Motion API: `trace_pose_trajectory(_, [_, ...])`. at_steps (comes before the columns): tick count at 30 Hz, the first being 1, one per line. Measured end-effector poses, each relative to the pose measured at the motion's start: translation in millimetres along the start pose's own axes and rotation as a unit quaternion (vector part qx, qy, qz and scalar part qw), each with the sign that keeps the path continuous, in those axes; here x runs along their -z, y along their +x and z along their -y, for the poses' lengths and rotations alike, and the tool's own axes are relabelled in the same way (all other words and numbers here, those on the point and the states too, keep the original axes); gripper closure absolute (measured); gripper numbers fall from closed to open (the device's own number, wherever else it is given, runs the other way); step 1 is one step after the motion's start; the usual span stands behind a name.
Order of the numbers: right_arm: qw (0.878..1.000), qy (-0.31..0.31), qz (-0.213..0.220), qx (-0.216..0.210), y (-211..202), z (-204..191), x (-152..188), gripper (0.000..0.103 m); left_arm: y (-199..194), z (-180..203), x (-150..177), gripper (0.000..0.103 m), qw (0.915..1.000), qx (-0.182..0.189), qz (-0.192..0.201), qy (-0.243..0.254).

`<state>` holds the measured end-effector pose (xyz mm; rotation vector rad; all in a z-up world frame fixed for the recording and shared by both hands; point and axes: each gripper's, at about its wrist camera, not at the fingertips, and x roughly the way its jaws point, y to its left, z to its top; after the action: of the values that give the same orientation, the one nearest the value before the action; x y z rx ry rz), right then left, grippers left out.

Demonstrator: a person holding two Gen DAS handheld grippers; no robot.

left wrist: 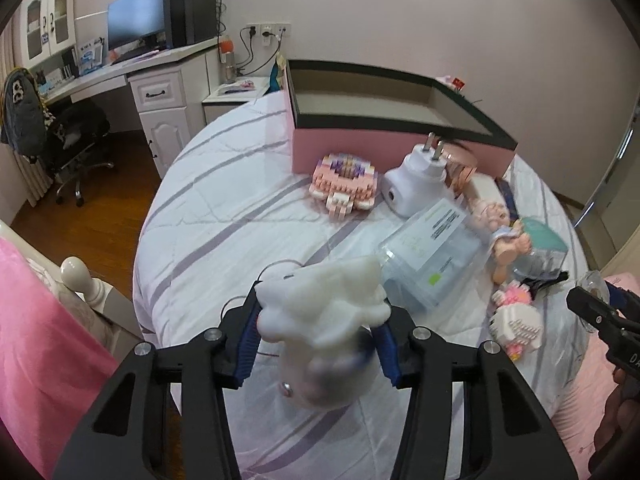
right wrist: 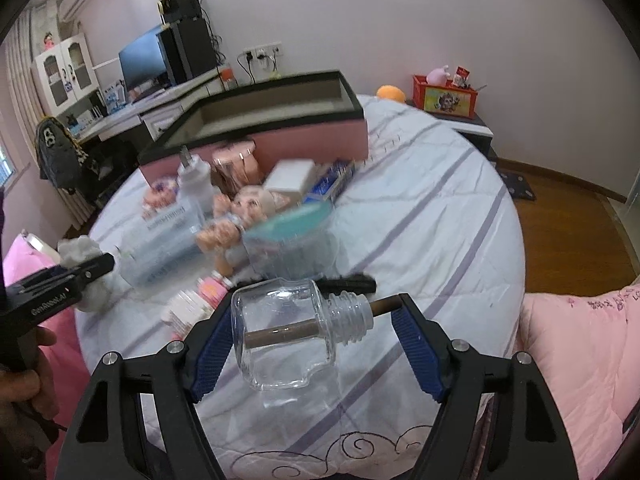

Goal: Organize rigid objects
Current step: 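Carry both items into the pink tray box and open both tools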

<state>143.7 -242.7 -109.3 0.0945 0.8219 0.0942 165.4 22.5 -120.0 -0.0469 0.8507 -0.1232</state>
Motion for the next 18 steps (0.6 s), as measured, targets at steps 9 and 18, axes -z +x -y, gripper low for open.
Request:
trace_pose_trajectory(9, [0.999, -0.014, 0.036, -0.027, -14, -3, -44, 0.025, -15, 2, -31, 0.053, 0.9997, 0.003, 0.024, -0.001])
trace_pose_trajectory(18, [0.994, -0.063, 0.073, -0.059, 23, -25, -147, 0.025, -6, 36, -122, 0.053, 0.9968, 0.002, 0.077, 0.02])
